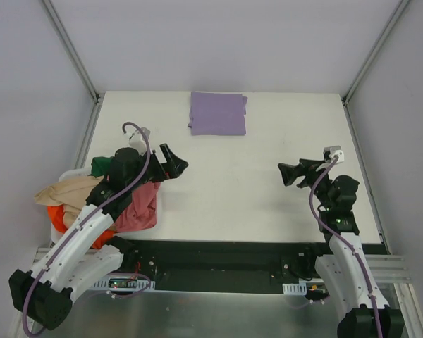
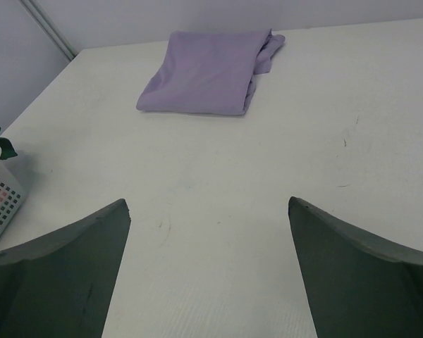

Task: Fold and stack the t-shirts
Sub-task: Grab crumpled tshirt from bin with the left arm, then move the tshirt to the center of the board

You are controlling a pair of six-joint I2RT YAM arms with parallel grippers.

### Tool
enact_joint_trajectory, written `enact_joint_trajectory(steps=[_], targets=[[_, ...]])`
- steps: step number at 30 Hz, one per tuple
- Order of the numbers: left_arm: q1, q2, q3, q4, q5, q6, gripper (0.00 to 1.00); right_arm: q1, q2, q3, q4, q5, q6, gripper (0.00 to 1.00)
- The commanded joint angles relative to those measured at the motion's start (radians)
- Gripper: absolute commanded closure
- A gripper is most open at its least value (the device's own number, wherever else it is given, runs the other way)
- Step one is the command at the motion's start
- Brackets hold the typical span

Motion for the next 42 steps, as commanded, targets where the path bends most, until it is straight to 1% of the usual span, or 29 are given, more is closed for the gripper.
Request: enact_joint_trajectory(steps=[1, 2, 4, 5, 7, 9, 12, 14, 15, 16, 17, 18, 19, 20, 21, 22, 23, 24, 25, 26, 31, 33, 35, 36, 39, 42], targets=[[-0.005, -0.126, 0.065, -0.309, -0.377, -0.074, 0.01, -0.004, -0.028, 0.0, 0.07, 0.023, 0.014, 0.04], [-0.005, -0.148, 0.074, -0.393, -0.469, -0.099, 0.01, -0.002, -0.03, -0.001, 0.069, 0.032, 0.014, 0.04], [-0.003, -0.185, 0.062, -0.512, -0.673, -0.169, 0.01, -0.004, -0.024, -0.003, 0.072, 0.056, 0.018, 0.04], [-0.003, -0.197, 0.05, -0.567, -0.723, -0.204, 0.01, -0.002, -0.022, -0.003, 0.069, 0.079, 0.033, 0.04], [-0.003, -0.214, 0.028, -0.648, -0.768, -0.261, 0.01, -0.002, -0.018, 0.0, 0.058, 0.115, 0.055, 0.04], [-0.003, -0.215, 0.002, -0.673, -0.785, -0.303, 0.01, -0.004, -0.005, 0.016, 0.025, 0.113, 0.038, 0.04], [-0.003, -0.16, -0.029, -0.672, -0.806, -0.35, 0.01, -0.004, 0.025, 0.062, -0.049, 0.113, 0.032, 0.04], [-0.003, -0.098, -0.024, -0.672, -0.812, -0.379, 0.02, -0.004, 0.057, 0.074, -0.054, 0.109, 0.032, 0.04], [-0.003, -0.056, -0.013, -0.672, -0.812, -0.38, 0.08, -0.004, 0.067, 0.079, -0.057, 0.11, 0.034, 0.04], [-0.003, -0.029, -0.001, -0.672, -0.812, -0.38, 0.17, -0.004, 0.076, 0.083, -0.062, 0.112, 0.034, 0.04], [-0.003, 0.001, 0.01, -0.673, -0.808, -0.38, 0.32, -0.004, 0.08, 0.086, -0.066, 0.112, 0.032, 0.04], [-0.003, 0.018, 0.025, -0.676, -0.795, -0.377, 0.53, -0.004, 0.082, 0.092, -0.072, 0.113, 0.029, 0.04], [-0.003, 0.027, 0.036, -0.679, -0.78, -0.373, 0.68, -0.002, 0.081, 0.091, -0.074, 0.115, 0.027, 0.04], [-0.003, 0.022, 0.046, -0.678, -0.772, -0.373, 0.79, -0.004, 0.076, 0.089, -0.074, 0.119, 0.027, 0.04], [-0.003, 0.015, 0.057, -0.679, -0.768, -0.37, 0.84, -0.004, 0.071, 0.086, -0.074, 0.122, 0.026, 0.04], [-0.003, -0.004, 0.068, -0.679, -0.765, -0.366, 0.89, -0.002, 0.062, 0.085, -0.072, 0.126, 0.026, 0.04], [-0.003, -0.03, 0.08, -0.679, -0.76, -0.357, 0.89, -0.004, 0.056, 0.082, -0.074, 0.13, 0.027, 0.04], [-0.003, -0.056, 0.089, -0.678, -0.759, -0.349, 0.91, -0.004, 0.051, 0.08, -0.074, 0.133, 0.024, 0.04], [-0.003, -0.088, 0.1, -0.679, -0.762, -0.344, 0.97, -0.004, 0.048, 0.079, -0.074, 0.135, 0.026, 0.04], [-0.003, -0.115, 0.111, -0.679, -0.765, -0.338, 1.0, -0.004, 0.047, 0.079, -0.074, 0.136, 0.024, 0.04], [-0.003, -0.25, 0.218, -0.673, -0.821, -0.309, 1.0, -0.002, 0.045, 0.079, -0.074, 0.15, 0.029, 0.04], [-0.003, -0.274, 0.284, -0.649, -0.828, -0.269, 1.0, -0.004, 0.044, 0.079, -0.074, 0.153, 0.027, 0.04], [-0.003, -0.271, 0.35, -0.58, -0.785, -0.199, 1.0, -0.004, 0.038, 0.077, -0.074, 0.164, 0.037, 0.04], [-0.003, -0.257, 0.387, -0.528, -0.728, -0.152, 1.0, -0.002, 0.035, 0.077, -0.074, 0.165, 0.037, 0.04], [-0.003, -0.18, 0.5, -0.399, -0.474, -0.029, 1.0, -0.004, 0.028, 0.073, -0.068, 0.167, 0.041, 0.04], [-0.003, -0.03, 0.632, -0.327, -0.23, 0.053, 1.0, -0.004, 0.035, 0.074, -0.065, 0.169, 0.044, 0.04]])
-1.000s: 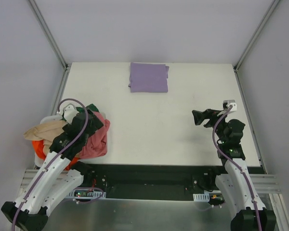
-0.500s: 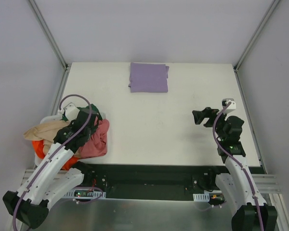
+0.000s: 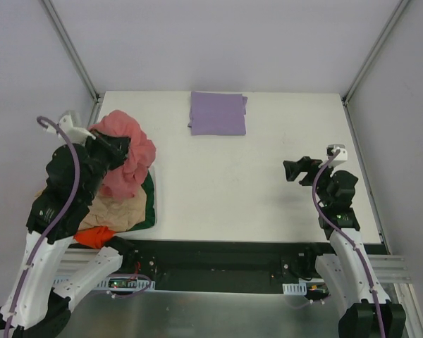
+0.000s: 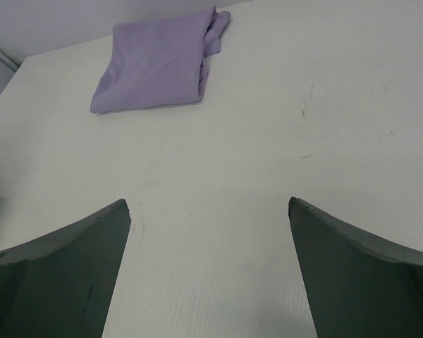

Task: Fold and stack the t-shirts
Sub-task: Move the tshirt to the center of the board

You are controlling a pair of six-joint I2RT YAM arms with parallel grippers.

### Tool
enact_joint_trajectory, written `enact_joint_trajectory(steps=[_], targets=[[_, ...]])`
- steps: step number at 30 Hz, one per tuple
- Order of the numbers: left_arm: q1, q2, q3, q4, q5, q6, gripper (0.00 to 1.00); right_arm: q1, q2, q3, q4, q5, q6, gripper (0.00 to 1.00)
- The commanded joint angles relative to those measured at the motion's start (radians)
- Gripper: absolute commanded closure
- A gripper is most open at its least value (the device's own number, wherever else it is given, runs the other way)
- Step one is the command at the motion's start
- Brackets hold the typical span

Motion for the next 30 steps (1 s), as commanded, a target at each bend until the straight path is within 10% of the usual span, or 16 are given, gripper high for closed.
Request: enact_joint_trajectory(steps=[1, 6, 14, 17, 21, 30], targets=[[-0.004, 0.223, 0.193, 0.23, 0.465, 0.194, 1.0, -0.002, -0.007, 0.036, 0.035, 0.016, 0.013, 0.04], [-0.079, 0.503, 0.411, 0.273, 0.809, 0.228, 1.0, -0.004, -0.035, 0.026, 0.035, 0.037, 0.012, 0.04], [-0.236, 0.679, 0.443, 0.289, 0.588, 0.304, 0.99, -0.004, -0.067, 0.003, 0.035, 0.145, 0.026, 0.04], [-0.236, 0.719, 0.361, 0.286, 0.399, 0.292, 0.8, -0.004, -0.057, 0.005, 0.035, 0.145, 0.021, 0.04], [-0.234, 0.742, 0.254, 0.263, 0.284, 0.295, 0.03, -0.002, -0.003, 0.037, -0.008, 0.123, 0.017, 0.04], [-0.234, 0.615, -0.073, 0.226, 0.23, 0.229, 0.01, -0.004, 0.094, 0.16, -0.268, 0.12, 0.044, 0.04]])
